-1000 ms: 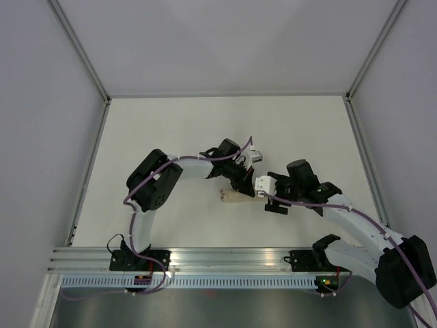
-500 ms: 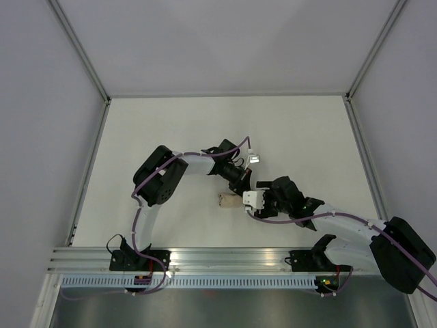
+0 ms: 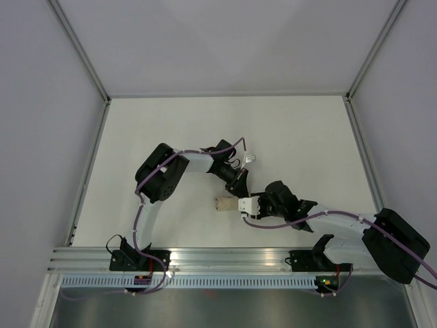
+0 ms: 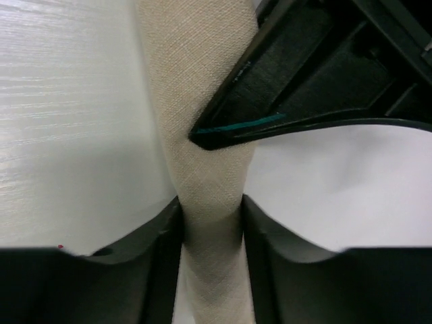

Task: Fold the napkin, place the utensils inside, and roll it up
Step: Roll the napkin with the utensil

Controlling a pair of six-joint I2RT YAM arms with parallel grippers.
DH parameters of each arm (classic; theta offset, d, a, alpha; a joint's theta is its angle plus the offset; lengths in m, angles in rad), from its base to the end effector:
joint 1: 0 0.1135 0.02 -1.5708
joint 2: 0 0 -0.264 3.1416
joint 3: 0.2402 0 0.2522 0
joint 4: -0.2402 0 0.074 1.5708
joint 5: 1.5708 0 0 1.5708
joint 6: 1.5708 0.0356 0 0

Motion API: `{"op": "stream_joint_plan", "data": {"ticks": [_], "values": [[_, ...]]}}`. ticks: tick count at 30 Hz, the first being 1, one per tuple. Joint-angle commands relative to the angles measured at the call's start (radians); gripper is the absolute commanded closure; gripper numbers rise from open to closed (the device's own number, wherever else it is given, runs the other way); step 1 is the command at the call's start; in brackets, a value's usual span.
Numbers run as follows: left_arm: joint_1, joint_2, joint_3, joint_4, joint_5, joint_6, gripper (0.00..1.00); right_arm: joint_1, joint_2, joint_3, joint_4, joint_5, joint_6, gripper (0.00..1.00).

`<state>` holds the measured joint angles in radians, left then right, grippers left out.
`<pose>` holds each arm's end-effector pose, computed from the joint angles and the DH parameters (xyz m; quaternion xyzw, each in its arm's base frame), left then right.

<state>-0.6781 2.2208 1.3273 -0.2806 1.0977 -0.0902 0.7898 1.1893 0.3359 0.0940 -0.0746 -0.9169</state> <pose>0.3032 -0.2850 0.0872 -0.3407 -0.7707 0.5372 0.0358 0.1441 0.1491 0.1380 -0.7015 0.5926 0.0091 0.3958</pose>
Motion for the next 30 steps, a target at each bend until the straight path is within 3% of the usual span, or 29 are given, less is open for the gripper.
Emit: {"op": "stream_joint_plan", "data": {"ticks": [1,5,10,11,12,15,22,30], "values": [[-0.005,0.086,-0.062,-0.167,-0.265,0.021,0.71,-0.006,0.049,0.027,-0.068,0.030,-0.011,0.62],[0.005,0.040,-0.069,-0.134,-0.282,0.000,0.58,-0.006,0.099,0.081,-0.184,-0.004,-0.004,0.73],[0.043,-0.053,-0.079,-0.062,-0.288,-0.075,0.53,-0.007,0.148,0.158,-0.307,-0.022,0.013,0.78],[0.049,-0.070,-0.082,-0.049,-0.291,-0.089,0.32,-0.008,0.164,0.169,-0.325,-0.036,0.016,0.79],[0.058,-0.084,-0.085,-0.026,-0.295,-0.103,0.20,-0.011,0.173,0.192,-0.359,-0.042,0.018,0.80],[0.087,-0.157,-0.096,0.010,-0.309,-0.134,0.19,-0.021,0.202,0.235,-0.419,-0.073,0.023,0.81],[0.213,-0.413,-0.230,0.218,-0.563,-0.348,0.21,-0.113,0.306,0.357,-0.551,-0.201,-0.026,0.82],[0.272,-0.913,-0.669,0.635,-0.929,-0.473,0.18,-0.233,0.490,0.557,-0.746,-0.327,-0.115,0.83]]}}
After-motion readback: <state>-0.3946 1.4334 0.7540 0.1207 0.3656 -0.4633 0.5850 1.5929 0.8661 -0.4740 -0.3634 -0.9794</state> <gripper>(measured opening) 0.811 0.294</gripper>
